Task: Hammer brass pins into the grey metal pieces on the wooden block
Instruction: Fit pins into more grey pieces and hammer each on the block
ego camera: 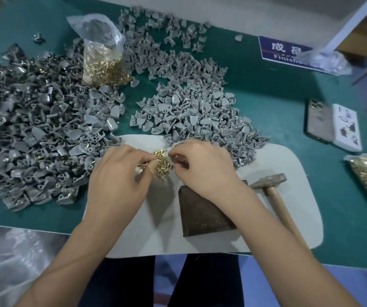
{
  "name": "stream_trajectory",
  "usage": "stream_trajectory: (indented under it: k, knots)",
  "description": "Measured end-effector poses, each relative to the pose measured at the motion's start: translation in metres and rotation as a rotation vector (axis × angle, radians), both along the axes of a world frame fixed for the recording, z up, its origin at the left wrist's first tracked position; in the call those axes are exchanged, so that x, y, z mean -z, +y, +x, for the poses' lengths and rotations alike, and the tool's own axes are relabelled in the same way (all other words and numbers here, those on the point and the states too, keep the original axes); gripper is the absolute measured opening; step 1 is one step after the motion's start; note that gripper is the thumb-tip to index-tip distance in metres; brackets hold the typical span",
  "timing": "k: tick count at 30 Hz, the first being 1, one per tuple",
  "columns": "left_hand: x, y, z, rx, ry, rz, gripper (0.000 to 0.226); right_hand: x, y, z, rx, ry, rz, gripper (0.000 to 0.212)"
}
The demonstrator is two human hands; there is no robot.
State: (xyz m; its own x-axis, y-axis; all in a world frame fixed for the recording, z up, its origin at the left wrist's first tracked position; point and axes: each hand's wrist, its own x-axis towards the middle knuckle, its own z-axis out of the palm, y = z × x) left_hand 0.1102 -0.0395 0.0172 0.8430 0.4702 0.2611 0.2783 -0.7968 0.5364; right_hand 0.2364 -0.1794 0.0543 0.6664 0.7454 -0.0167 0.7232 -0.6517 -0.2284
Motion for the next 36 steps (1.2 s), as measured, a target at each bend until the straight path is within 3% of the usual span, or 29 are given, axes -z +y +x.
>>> stream_trajectory:
  k: [7, 17, 24, 27, 30, 33, 36]
  knots:
    - [0.017, -0.002, -0.003, -0.015, -0.132, 0.066, 0.008, 0.007, -0.003, -0.001, -0.011, 0.045, 0.031, 0.014]
    - [0.016, -0.004, -0.003, 0.041, -0.150, 0.072, 0.012, 0.008, -0.001, -0.007, 0.072, -0.002, 0.012, 0.011]
    - [0.012, -0.012, -0.008, 0.211, -0.206, -0.007, 0.013, 0.012, -0.058, -0.018, 0.252, 0.120, 0.296, 0.005]
    - [0.013, -0.025, -0.013, 0.344, -0.214, -0.004, 0.018, 0.014, -0.073, -0.028, 0.319, 0.070, 0.297, 0.010]
    - [0.009, -0.031, -0.010, 0.286, -0.211, -0.098, 0.015, 0.019, -0.073, -0.038, 0.398, 0.015, 0.300, 0.013]
    - [-0.003, -0.027, 0.002, 0.297, -0.130, -0.220, 0.014, 0.020, -0.073, -0.047, 0.465, 0.024, 0.451, 0.010]
    - [-0.015, -0.020, 0.028, 0.384, 0.021, -0.163, 0.014, 0.016, -0.076, -0.047, 0.535, 0.044, 0.644, 0.008]
